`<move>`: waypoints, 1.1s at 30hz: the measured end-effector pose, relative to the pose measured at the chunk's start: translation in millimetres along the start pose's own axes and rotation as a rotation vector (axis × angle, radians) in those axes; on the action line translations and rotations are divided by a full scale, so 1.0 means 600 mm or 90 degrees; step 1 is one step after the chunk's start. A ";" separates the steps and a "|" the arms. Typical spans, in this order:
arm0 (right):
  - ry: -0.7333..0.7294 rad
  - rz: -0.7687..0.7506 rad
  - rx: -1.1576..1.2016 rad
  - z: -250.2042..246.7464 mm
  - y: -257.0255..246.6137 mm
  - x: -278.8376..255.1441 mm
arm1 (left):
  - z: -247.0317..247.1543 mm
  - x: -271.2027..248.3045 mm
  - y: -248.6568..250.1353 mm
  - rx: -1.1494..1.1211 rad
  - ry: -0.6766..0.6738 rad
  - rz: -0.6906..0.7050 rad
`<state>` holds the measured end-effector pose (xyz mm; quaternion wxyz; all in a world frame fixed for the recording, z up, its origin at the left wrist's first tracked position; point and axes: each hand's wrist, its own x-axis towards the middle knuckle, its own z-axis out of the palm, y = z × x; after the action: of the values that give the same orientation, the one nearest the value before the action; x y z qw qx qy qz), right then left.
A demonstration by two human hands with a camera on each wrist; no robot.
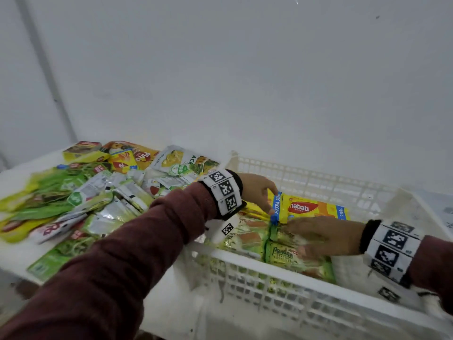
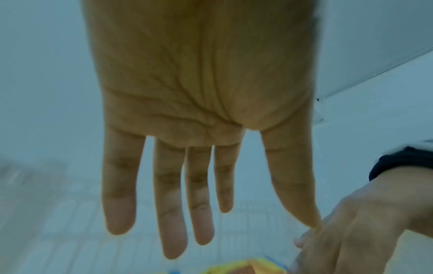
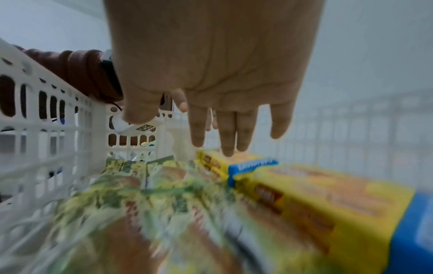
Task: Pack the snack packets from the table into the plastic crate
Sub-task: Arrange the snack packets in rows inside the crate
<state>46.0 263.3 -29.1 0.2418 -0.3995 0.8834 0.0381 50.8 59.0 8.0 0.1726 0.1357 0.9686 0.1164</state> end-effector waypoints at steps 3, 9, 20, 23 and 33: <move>0.046 0.021 -0.033 -0.052 -0.006 -0.032 | -0.041 -0.018 0.000 -0.036 0.086 0.045; 0.110 0.042 -0.131 -0.153 -0.087 -0.051 | -0.123 -0.115 -0.046 -0.103 0.229 0.097; 0.266 -0.063 -0.121 -0.287 -0.455 0.164 | -0.113 -0.337 -0.421 -0.102 0.244 -0.207; 0.209 -0.018 -0.132 -0.279 -0.520 0.279 | -0.059 -0.356 -0.509 -0.063 0.179 -0.282; 0.121 0.177 -0.035 -0.129 -0.506 0.507 | 0.071 -0.328 -0.585 -0.034 0.044 -0.262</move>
<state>63.6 -171.5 -62.2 0.1387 -0.2818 0.9477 0.0572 166.2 -321.7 -66.6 0.1629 -0.0740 0.9778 0.1092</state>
